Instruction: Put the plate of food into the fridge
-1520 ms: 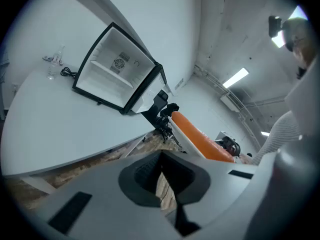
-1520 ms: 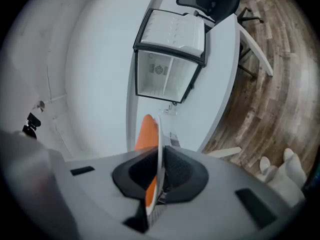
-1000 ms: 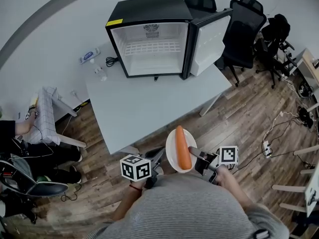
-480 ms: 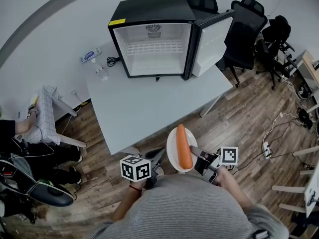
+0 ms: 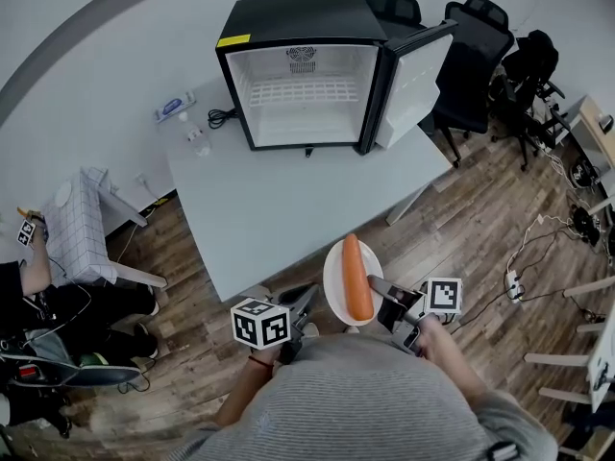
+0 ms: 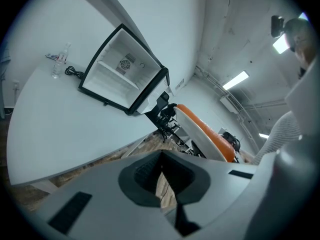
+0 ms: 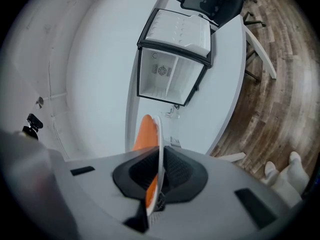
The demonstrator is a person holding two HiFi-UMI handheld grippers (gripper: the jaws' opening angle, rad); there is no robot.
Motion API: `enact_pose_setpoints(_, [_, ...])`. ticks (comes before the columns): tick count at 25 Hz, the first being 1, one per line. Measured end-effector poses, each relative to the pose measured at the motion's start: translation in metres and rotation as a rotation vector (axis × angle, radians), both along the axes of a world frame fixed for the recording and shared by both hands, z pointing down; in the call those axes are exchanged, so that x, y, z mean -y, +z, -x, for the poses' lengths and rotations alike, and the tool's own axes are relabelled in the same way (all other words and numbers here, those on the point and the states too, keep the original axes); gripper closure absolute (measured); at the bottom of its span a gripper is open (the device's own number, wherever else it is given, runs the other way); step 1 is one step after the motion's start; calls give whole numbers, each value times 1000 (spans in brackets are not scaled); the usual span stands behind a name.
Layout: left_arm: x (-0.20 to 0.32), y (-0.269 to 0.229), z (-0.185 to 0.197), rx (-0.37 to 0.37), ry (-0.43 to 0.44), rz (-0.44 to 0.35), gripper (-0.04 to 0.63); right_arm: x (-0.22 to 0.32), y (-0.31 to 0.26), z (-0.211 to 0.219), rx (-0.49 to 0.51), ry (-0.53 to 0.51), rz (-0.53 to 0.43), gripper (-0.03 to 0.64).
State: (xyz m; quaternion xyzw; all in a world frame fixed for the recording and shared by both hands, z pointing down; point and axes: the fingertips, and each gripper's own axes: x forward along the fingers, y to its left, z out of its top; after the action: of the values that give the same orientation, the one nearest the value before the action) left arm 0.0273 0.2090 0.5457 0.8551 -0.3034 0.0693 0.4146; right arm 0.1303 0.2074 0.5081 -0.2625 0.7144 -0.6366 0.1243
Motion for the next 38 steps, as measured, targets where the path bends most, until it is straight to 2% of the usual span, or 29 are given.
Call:
enact_pose_setpoints(15, [32,9,52,38,69,-25,584,31,5,55,-20,36,-18,584])
enact_pose_setpoints(25, [53,20,38,21,88,3,584,61,13,49,-23,43,-4,584])
enact_pose_setpoints(38, [154,15,18,38,49,11,584,171,4,30,-30,-7,-15,584])
